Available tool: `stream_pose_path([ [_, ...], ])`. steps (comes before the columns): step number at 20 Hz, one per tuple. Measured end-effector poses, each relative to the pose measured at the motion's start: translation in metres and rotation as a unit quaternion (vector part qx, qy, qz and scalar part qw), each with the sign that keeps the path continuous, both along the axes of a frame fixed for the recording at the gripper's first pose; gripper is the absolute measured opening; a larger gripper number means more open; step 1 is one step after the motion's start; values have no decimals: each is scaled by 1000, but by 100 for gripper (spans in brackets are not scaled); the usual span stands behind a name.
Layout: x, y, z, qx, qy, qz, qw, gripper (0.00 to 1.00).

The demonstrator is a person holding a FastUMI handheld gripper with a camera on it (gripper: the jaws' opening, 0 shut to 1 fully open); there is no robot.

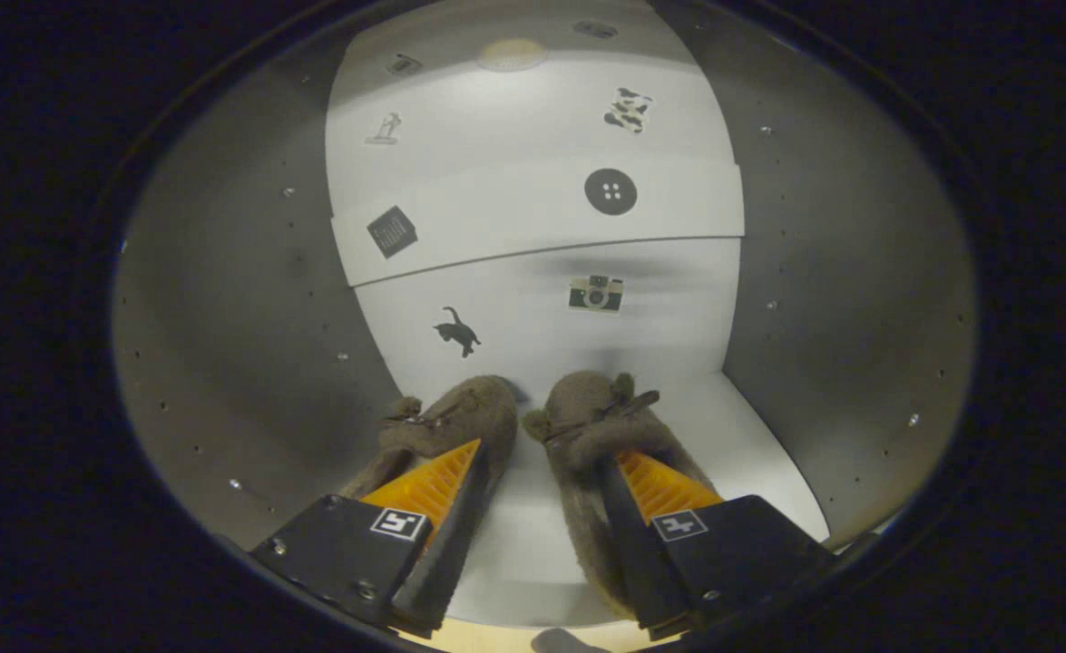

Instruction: Open the shoe cabinet door, grab the shoes and put them into the shoe cabinet, then close the shoe cabinet door.

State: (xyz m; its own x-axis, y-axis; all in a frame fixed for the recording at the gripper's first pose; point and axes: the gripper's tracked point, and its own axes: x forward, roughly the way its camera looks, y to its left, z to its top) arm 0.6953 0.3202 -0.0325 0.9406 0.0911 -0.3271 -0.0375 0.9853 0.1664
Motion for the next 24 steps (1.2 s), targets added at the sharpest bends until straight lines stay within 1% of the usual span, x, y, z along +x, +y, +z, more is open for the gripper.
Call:
stream_pose_path([
  [3, -35, -4, 12, -13, -26, -5, 1000, 78],
  [7, -107, 1, 27, -20, -64, 4, 998, 78],
  [8, -127, 2, 28, -21, -66, 9, 998, 81],
  [11, -188, 3, 37, -27, -84, 22, 996, 99],
  [15, -272, 9, 48, -21, -111, 45, 993, 99],
  [18, -328, -4, 53, -34, -130, 39, 990, 99],
  [20, -366, -10, 54, -34, -140, 42, 989, 99],
  [24, -437, -40, 50, -38, -151, 38, 987, 99],
])
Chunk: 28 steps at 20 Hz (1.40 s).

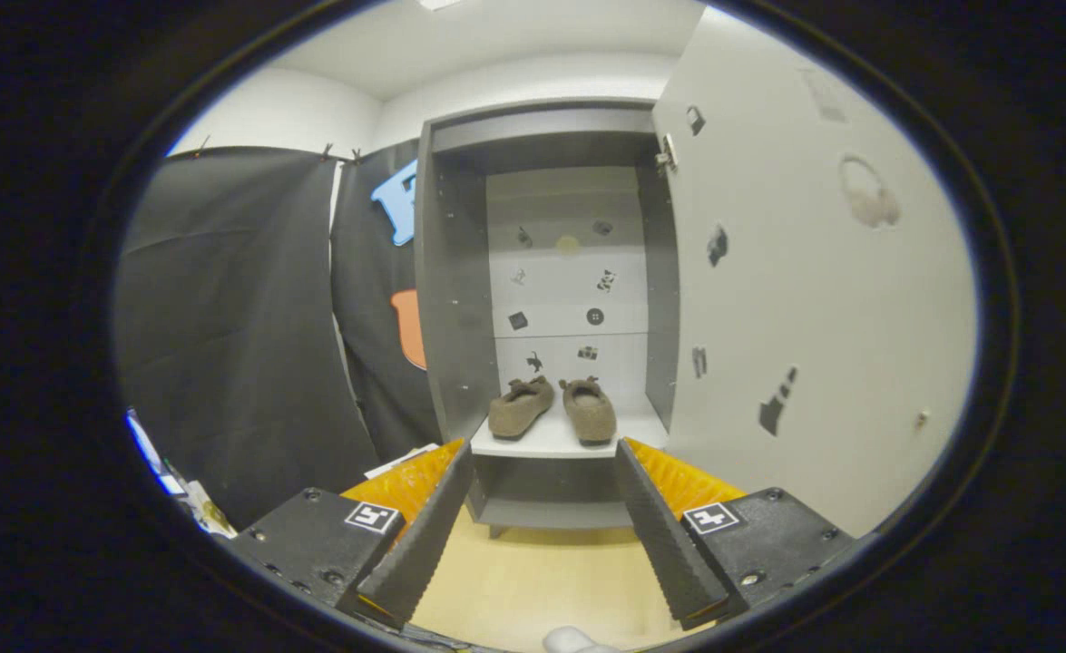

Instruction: Open the shoe cabinet door, grab the shoes and put them into the shoe cabinet, then close the shoe cabinet door.

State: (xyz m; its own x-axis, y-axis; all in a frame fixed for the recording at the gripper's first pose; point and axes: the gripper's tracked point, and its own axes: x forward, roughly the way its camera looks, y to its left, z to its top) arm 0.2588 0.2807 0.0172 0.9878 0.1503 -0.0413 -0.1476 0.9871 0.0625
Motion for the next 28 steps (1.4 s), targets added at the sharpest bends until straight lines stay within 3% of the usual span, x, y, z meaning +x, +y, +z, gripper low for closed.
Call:
stream_pose_path([
  [9, -110, -111, -1, 6, -12, -53, 998, 99],
  [16, -107, -237, -4, 20, -21, -123, 992, 99],
  [21, -60, -293, -16, -1, -4, -91, 996, 99],
  [28, -9, -285, -10, -3, -1, -7, 1000, 99],
])
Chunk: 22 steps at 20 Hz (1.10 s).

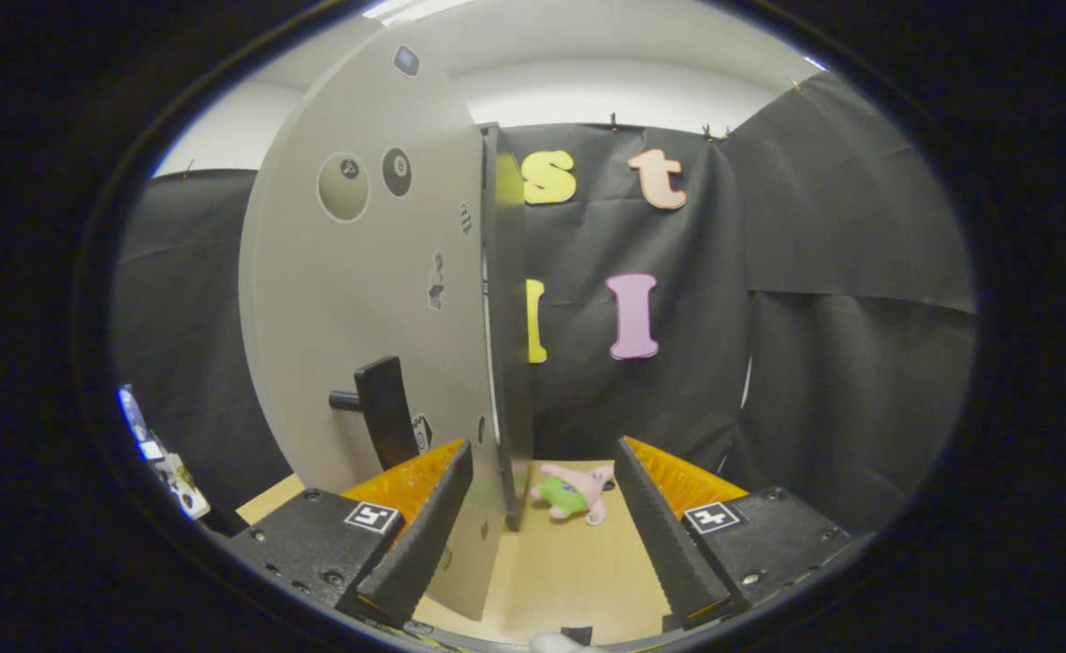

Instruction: Open the shoe cabinet door, grab the shoes and put them into the shoe cabinet, then close the shoe cabinet door.

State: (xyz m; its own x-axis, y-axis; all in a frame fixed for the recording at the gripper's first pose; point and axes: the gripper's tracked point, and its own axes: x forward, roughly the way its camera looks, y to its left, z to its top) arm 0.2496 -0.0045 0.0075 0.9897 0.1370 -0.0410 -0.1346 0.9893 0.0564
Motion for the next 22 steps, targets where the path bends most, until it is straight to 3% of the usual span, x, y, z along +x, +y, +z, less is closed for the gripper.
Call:
stream_pose_path([
  [4, 4, 7, 1, 5, 7, 20, 1000, 97],
  [12, -4, 36, 1, 11, 14, -5, 1000, 93],
  [22, -2, 118, 0, 13, 14, -22, 1000, 93],
])
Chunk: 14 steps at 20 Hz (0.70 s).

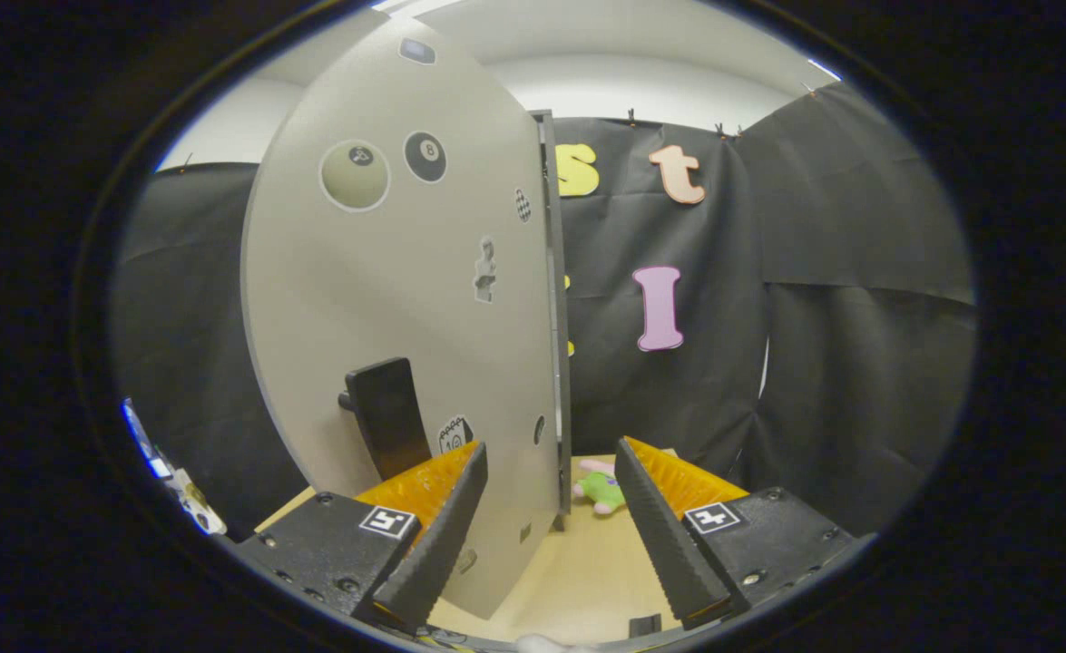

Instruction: Open the shoe cabinet door, grab the shoes and put them into the shoe cabinet, then close the shoe cabinet door.

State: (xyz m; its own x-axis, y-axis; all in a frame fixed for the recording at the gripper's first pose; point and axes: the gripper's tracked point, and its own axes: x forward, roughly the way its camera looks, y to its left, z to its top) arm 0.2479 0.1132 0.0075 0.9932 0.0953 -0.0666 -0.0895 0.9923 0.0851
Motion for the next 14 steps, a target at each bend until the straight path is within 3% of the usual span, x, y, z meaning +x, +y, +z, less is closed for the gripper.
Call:
stream_pose_path([
  [7, 18, 62, 0, 0, 0, 4, 1000, 93],
  [14, 64, 145, 1, 1, -13, 44, 999, 95],
])
